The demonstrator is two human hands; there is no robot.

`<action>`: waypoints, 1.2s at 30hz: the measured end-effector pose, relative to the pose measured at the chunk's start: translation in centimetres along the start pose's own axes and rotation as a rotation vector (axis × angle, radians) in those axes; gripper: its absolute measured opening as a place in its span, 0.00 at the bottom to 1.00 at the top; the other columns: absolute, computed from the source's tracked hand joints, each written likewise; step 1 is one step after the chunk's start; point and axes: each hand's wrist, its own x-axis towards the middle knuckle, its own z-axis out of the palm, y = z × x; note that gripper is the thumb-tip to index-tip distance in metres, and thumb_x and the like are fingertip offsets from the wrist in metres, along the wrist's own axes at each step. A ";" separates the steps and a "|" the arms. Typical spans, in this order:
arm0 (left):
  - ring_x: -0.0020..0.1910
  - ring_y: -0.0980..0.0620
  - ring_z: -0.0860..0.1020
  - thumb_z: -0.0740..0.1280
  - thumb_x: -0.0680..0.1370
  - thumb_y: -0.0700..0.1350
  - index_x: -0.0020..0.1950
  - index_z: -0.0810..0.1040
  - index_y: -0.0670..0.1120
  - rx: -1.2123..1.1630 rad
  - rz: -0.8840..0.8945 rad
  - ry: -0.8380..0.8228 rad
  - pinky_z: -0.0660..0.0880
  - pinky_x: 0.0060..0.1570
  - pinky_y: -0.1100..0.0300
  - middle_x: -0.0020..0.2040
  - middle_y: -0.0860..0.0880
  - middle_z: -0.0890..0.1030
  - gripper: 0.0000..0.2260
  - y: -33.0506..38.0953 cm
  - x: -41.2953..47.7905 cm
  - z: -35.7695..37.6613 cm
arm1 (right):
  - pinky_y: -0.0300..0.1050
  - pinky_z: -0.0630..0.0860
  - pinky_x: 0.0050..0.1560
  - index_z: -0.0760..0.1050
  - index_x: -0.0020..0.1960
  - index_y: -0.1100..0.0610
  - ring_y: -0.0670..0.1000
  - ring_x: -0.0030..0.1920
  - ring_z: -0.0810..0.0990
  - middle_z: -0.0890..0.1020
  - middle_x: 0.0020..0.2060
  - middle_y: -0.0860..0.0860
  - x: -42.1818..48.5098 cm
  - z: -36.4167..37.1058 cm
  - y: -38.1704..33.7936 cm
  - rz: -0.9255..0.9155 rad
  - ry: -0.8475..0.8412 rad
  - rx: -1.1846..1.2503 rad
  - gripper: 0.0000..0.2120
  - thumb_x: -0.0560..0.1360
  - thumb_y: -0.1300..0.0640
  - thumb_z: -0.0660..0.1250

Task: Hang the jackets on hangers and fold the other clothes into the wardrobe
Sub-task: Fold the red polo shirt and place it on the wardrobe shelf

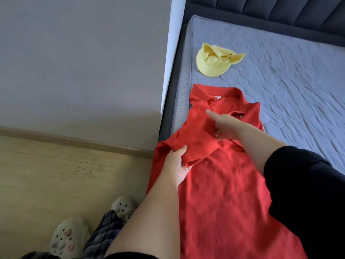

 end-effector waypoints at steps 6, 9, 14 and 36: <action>0.47 0.48 0.81 0.59 0.80 0.32 0.57 0.77 0.48 0.003 0.027 -0.025 0.79 0.41 0.54 0.50 0.46 0.82 0.14 0.2 -0.4 -0.2 | 0.48 0.77 0.57 0.76 0.58 0.66 0.53 0.48 0.81 0.82 0.51 0.57 -1.4 -1.2 1.8 -0.082 -0.235 -0.066 0.11 0.76 0.68 0.66; 0.47 0.47 0.81 0.58 0.79 0.30 0.59 0.76 0.47 0.052 0.023 -0.016 0.77 0.44 0.54 0.51 0.45 0.81 0.16 0.2 -0.5 -0.2 | 0.47 0.78 0.47 0.76 0.52 0.64 0.53 0.40 0.78 0.79 0.48 0.61 -1.5 -1.1 1.5 -0.207 -0.004 -0.026 0.07 0.75 0.66 0.68; 0.48 0.45 0.80 0.70 0.74 0.37 0.52 0.76 0.46 0.595 0.259 0.286 0.79 0.47 0.49 0.52 0.45 0.81 0.09 0.0 -0.5 0.1 | 0.46 0.70 0.49 0.76 0.57 0.59 0.58 0.54 0.78 0.79 0.53 0.56 -1.8 -1.4 3.4 -0.271 0.465 -0.766 0.12 0.74 0.58 0.69; 0.77 0.44 0.40 0.55 0.81 0.53 0.79 0.49 0.54 2.432 0.852 -0.060 0.40 0.73 0.42 0.79 0.50 0.47 0.27 -5.3 0.0 1.1 | 0.58 0.72 0.52 0.76 0.53 0.63 0.64 0.53 0.75 0.77 0.53 0.62 -5.1 -6.0 13.1 -0.326 0.715 -1.262 0.13 0.68 0.67 0.65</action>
